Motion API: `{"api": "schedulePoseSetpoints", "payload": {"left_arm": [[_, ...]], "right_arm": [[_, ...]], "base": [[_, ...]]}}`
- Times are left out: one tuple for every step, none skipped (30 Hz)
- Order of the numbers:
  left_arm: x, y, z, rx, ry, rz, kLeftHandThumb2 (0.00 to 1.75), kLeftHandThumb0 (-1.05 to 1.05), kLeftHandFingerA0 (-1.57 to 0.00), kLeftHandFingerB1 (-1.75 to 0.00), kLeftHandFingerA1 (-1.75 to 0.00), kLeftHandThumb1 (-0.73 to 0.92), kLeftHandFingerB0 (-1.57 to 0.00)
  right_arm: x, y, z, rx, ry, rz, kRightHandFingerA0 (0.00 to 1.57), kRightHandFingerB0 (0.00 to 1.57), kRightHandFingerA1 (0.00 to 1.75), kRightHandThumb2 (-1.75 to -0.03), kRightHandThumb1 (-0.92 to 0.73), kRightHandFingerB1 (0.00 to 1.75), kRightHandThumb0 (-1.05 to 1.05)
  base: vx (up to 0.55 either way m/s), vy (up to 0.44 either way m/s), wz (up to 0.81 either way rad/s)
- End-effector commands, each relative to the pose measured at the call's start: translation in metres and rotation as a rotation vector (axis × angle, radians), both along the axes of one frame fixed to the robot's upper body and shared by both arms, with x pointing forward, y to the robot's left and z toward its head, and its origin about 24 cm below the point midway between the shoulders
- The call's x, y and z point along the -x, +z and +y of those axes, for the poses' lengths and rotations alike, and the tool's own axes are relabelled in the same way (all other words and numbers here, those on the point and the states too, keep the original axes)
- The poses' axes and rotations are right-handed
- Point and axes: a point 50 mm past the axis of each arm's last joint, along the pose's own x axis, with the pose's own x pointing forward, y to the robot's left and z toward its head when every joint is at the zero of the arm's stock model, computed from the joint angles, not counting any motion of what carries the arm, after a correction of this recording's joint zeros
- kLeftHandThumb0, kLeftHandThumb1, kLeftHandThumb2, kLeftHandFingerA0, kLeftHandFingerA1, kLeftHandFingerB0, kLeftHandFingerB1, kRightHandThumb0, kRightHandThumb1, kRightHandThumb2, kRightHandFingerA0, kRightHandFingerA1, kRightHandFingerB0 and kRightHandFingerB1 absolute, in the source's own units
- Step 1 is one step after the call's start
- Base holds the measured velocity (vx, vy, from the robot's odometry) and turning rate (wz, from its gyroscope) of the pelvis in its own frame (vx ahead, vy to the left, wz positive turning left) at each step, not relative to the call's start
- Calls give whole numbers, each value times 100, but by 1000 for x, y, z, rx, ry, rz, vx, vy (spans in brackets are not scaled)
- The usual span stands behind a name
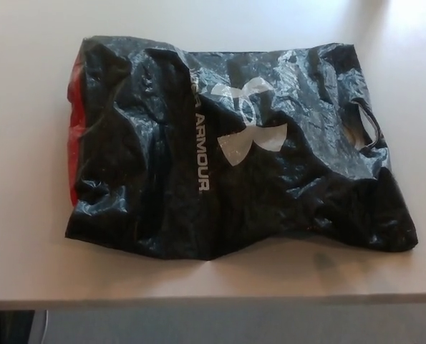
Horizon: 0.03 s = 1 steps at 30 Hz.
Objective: A plastic bag is kept in the middle of the desk and the robot uses both its hands to grab the bag from the left and right and brings its hands close together to compress the bag
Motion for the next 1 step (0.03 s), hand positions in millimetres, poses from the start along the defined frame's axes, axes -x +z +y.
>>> {"api": "schedulePoseSetpoints", "payload": {"left_arm": [[3, 6, -2, -59, -30, -68, 70, -65, -5, -21, -27, 92, -4]], "right_arm": [[3, 0, 3, 37, -33, -44, 0, 0, 10, -95, -73, 11, -75]], "base": [[0, 0, 0]]}}
